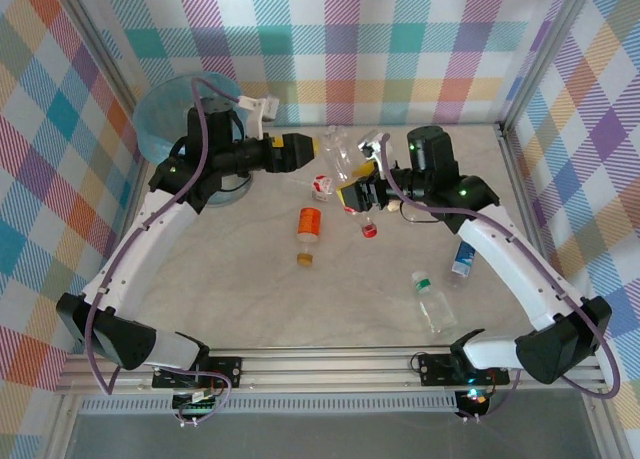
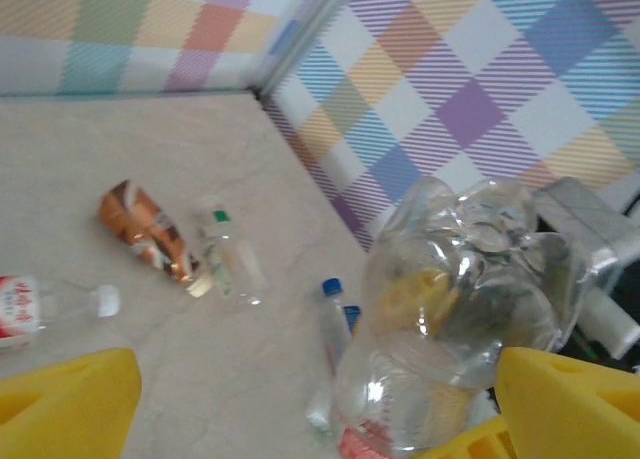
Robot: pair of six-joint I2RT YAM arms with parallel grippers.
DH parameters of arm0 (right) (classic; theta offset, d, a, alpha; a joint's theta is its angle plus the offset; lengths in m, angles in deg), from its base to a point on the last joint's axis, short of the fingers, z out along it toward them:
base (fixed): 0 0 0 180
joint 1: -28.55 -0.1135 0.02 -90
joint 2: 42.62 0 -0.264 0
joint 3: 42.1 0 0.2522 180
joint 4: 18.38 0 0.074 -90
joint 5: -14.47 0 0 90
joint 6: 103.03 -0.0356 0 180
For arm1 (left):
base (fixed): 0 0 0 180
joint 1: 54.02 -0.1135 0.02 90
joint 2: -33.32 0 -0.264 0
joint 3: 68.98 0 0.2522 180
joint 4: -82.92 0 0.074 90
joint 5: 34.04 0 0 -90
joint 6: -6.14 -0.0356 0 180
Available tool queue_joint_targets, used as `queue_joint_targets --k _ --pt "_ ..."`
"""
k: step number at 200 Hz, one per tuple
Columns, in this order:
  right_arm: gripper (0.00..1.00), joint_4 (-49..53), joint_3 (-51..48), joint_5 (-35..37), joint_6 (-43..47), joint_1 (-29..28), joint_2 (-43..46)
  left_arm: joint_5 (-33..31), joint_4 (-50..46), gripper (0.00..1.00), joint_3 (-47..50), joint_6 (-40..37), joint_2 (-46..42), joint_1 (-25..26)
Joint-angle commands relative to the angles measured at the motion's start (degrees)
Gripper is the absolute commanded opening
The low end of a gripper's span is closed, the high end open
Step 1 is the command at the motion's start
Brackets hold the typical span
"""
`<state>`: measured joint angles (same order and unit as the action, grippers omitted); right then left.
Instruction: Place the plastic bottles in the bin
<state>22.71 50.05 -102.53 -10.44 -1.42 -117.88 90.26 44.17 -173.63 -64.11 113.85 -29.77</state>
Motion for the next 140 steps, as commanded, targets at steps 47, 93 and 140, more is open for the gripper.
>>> queue_joint_targets --k 47,93,140 --pt "0.62 -6.3 1.4 -11.0 -4.0 -1.6 -2.0 8.7 7.5 0.92 1.4 2.7 -1.4 1.8" --pt "0.62 -7.3 2.2 -13.3 -4.7 -2.7 -2.8 8.7 6.2 0.85 1.1 2.1 -1.2 2.0" --pt "0.64 -6.9 3.5 -13.1 -5.0 -3.2 -3.6 7.2 4.9 0.69 0.3 1.3 -2.5 2.0"
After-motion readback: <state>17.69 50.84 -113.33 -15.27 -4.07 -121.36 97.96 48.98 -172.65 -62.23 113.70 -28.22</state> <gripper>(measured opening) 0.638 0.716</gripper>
